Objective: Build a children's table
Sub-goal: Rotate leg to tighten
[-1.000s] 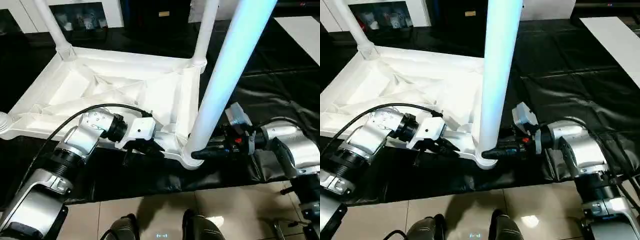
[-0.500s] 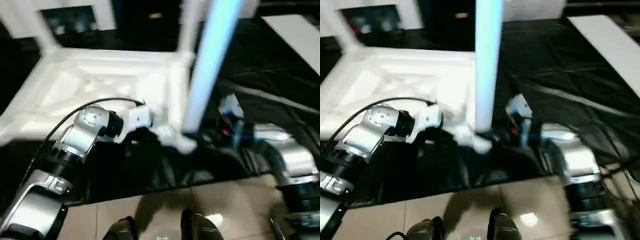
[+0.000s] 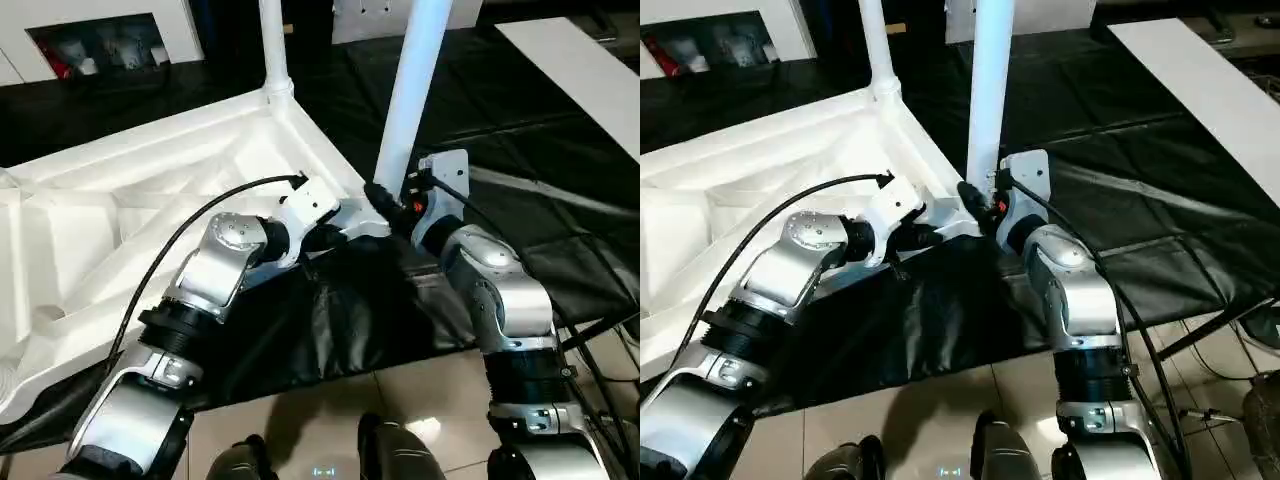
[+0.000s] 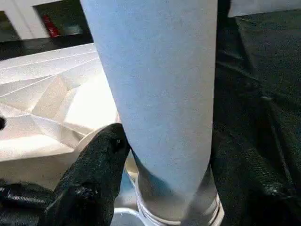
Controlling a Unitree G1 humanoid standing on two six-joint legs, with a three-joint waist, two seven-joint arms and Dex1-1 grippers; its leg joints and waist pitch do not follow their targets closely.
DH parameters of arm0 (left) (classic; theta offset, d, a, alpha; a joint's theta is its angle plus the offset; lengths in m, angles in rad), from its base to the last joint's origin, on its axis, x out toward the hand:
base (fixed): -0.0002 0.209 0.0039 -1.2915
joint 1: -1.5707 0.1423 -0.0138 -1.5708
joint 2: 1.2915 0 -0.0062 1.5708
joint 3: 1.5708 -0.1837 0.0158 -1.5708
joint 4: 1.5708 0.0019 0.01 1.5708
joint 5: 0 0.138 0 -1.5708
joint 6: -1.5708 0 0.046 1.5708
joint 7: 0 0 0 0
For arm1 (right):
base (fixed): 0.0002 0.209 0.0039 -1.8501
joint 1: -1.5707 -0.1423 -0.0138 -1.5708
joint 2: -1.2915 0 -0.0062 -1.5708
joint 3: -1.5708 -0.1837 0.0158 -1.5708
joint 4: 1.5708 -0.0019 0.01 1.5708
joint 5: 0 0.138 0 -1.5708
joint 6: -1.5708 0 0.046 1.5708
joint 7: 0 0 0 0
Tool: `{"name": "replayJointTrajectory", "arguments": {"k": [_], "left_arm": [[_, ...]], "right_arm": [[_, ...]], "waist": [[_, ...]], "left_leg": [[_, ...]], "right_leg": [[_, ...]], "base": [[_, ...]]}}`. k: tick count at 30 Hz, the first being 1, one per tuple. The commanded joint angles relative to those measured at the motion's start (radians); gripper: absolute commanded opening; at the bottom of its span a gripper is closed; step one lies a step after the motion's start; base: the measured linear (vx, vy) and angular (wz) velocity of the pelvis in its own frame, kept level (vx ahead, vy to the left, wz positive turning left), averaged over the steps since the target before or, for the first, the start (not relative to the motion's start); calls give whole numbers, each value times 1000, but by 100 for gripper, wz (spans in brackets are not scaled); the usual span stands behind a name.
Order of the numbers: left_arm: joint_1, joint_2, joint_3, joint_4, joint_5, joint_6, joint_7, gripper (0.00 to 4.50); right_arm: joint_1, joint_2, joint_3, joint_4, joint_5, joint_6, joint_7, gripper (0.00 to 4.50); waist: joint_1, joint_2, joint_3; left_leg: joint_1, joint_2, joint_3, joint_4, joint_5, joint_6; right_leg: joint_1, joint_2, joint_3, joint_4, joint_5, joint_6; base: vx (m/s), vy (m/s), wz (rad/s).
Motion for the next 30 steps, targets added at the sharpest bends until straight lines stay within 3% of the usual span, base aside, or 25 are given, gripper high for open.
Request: {"name": "replayJointTrajectory", "arguments": {"k": [1,2,5,6,10,14,17,22,25,30], "left_arm": [[8,30,-36,-23,10,-69,-47,0],[16,57,-44,-19,10,-106,-80,0],[26,98,-45,4,-16,-249,-170,0],[24,120,-54,18,-18,-283,-211,0],[27,151,-71,35,-44,-351,-314,0],[15,184,-106,68,-92,-408,-479,0],[6,190,-117,87,-97,-436,-523,0],[-9,195,-134,112,-94,-474,-579,0],[-20,192,-135,129,-94,-490,-593,0],[-40,183,-132,166,-100,-518,-604,0]], "right_arm": [[39,-39,75,-11,58,1,152,316],[50,-86,74,-19,68,-21,213,322],[69,-189,73,-32,104,-49,371,339],[72,-243,83,-25,94,-101,445,339],[75,-318,100,-2,92,-182,585,339],[55,-409,132,40,160,-249,838,339],[41,-426,146,53,176,-246,903,323],[12,-446,179,70,209,-196,1012,293],[-3,-451,197,93,207,-209,1051,261],[-21,-455,221,130,204,-231,1106,220]], "waist": [[6,-3,-74],[9,3,-75],[18,-3,-78],[22,-3,-77],[31,-2,-73],[44,-1,-73],[54,-4,-74],[66,-7,-76],[73,-15,-80],[77,-16,-82]], "left_leg": [[7,21,-6,-55,-178,133],[4,20,-6,-53,-166,146],[3,19,-4,-50,-151,174],[3,21,-4,-50,-144,180],[8,27,-3,-52,-159,173],[12,33,-1,-52,-165,174],[13,35,0,-51,-159,186],[15,36,0,-51,-150,174],[14,35,1,-49,-126,179],[13,34,2,-46,-102,191]], "right_leg": [[79,-42,45,-63,-285,-183],[83,-44,44,-60,-259,-196],[90,-42,44,-55,-214,-214],[89,-42,45,-54,-208,-221],[83,-45,46,-55,-258,-224],[81,-45,49,-51,-254,-241],[80,-46,50,-47,-242,-250],[80,-47,52,-48,-268,-244],[80,-48,52,-44,-245,-249],[81,-48,52,-39,-224,-254]], "base": [[0,0,0],[0,0,0],[0,0,0],[0,0,0],[0,0,0],[0,0,0],[0,0,0],[0,0,0],[0,0,0],[0,0,0]]}}
